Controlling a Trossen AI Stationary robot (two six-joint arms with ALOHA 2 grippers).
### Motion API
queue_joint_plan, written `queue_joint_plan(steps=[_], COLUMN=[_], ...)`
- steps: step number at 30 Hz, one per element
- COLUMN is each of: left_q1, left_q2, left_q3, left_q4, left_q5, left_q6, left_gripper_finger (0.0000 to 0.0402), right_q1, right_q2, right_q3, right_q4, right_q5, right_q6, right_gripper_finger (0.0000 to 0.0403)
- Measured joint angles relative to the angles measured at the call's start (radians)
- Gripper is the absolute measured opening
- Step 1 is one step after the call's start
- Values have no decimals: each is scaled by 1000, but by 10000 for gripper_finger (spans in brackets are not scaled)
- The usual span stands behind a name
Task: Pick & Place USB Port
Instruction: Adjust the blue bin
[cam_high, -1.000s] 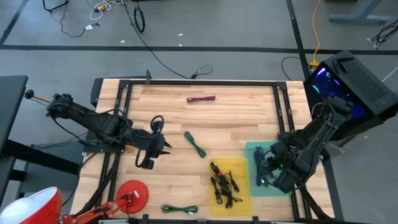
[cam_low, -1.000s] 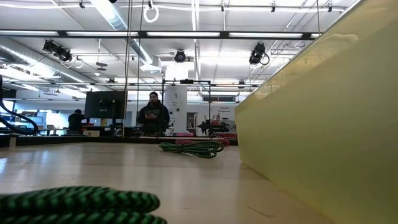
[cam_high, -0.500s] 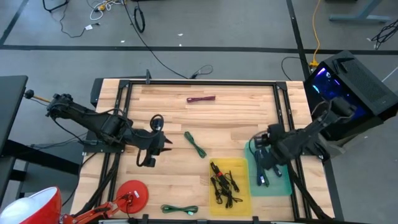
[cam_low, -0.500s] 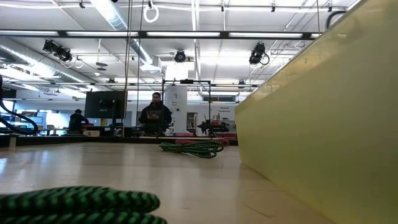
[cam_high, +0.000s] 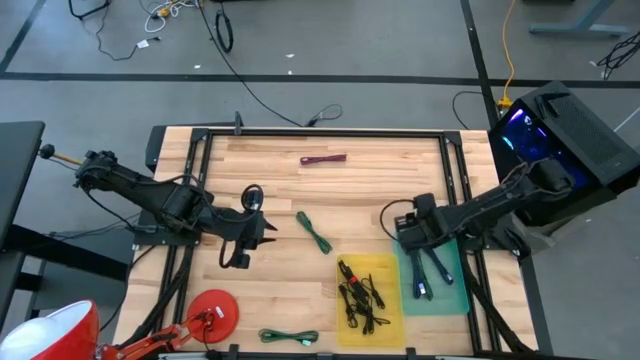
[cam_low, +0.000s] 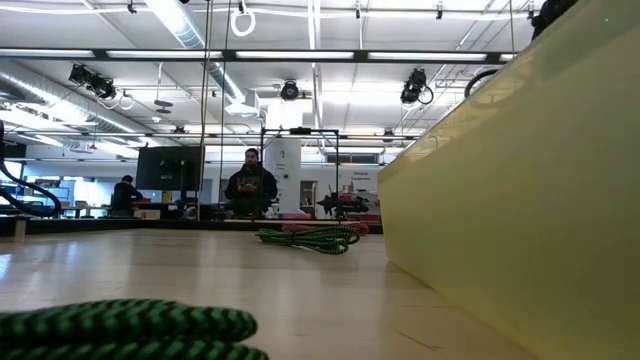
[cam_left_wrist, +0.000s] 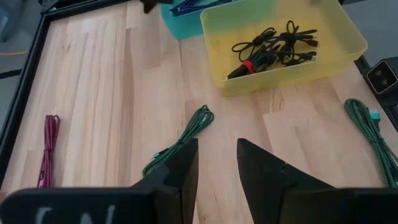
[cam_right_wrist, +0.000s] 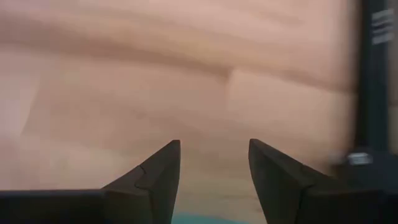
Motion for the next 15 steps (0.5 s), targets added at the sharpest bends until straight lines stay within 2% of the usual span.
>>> queue_joint_plan(steps=[3, 8, 15], left_q1=[0, 0, 0], left_q2=[0, 0, 0], left_q3=[0, 0, 0], left_q4=[-1, -4, -4], left_q5=[0, 0, 0], left_q6=[0, 0, -1], left_gripper_finger=[115, 115, 115], right_q1=[-4, 3, 31], right_q2=[0, 1, -3], right_q3=[-42, -94, -105], right_q4=[121, 247, 250], right_q5=[-18, -128, -178], right_q6=[-39, -61, -33], right_gripper_finger=[190, 190, 190])
